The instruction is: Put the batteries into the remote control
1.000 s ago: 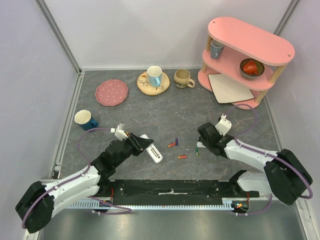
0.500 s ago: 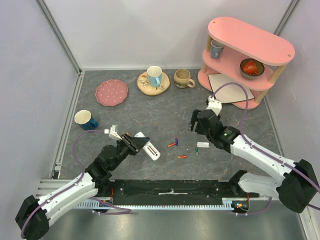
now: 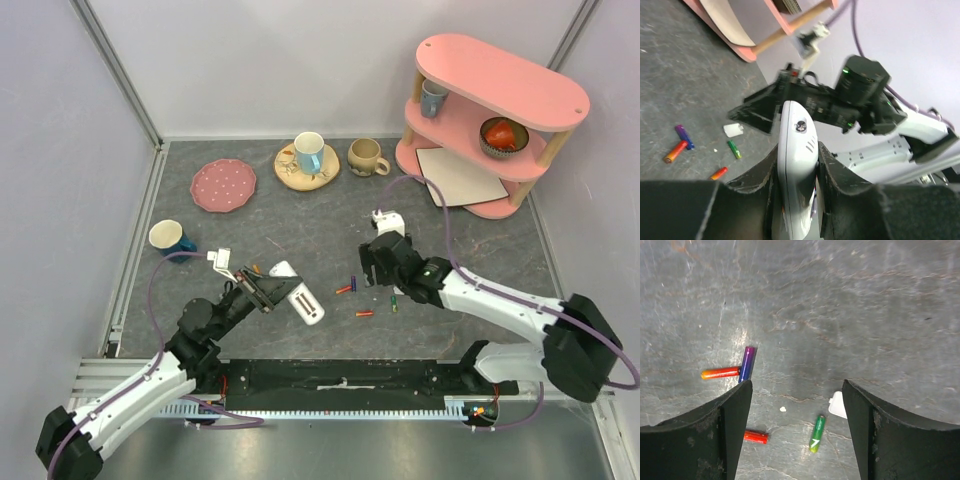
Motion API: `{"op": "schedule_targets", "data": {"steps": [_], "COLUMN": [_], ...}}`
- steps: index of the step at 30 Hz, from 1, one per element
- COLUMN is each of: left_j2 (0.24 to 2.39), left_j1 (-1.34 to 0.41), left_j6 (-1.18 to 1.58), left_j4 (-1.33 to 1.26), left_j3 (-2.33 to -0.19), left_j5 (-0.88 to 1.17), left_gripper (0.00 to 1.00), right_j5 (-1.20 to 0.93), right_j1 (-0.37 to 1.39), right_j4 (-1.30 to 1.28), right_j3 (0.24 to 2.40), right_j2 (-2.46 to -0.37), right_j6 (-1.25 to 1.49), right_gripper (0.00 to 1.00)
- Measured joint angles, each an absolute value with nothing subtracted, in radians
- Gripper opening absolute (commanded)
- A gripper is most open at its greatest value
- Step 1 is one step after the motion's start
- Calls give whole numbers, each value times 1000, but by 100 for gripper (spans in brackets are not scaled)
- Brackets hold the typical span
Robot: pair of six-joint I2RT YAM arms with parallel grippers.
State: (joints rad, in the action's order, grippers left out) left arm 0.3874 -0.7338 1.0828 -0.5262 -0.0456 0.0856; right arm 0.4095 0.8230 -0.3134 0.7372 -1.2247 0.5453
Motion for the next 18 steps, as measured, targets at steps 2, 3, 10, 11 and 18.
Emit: {"op": "schedule_targets", "data": {"steps": [2, 3, 10, 11, 18], "left_j2": [404, 411, 438, 438, 414], "left_j1": [-726, -723, -713, -713, -707], "left_j6": [1079, 1079, 1080, 1080, 1079], "left_j4": [-559, -570, -634, -638, -631], "left_j3": [-46, -46, -45, -45, -45], "left_j5": [153, 179, 326, 336, 358], "left_gripper": [2, 2, 2, 2, 2], "right_j5": [369, 344, 246, 241, 241], "right_j1": [823, 823, 856, 862, 868], "right_j4": [-305, -300, -234, -223, -180], "right_j3": [744, 749, 755, 755, 781], "right_j2": [-1281, -1311, -1396, -1402, -1499], "right_j6": [534, 531, 531, 532, 556], "right_gripper": [77, 74, 62, 61, 50]}}
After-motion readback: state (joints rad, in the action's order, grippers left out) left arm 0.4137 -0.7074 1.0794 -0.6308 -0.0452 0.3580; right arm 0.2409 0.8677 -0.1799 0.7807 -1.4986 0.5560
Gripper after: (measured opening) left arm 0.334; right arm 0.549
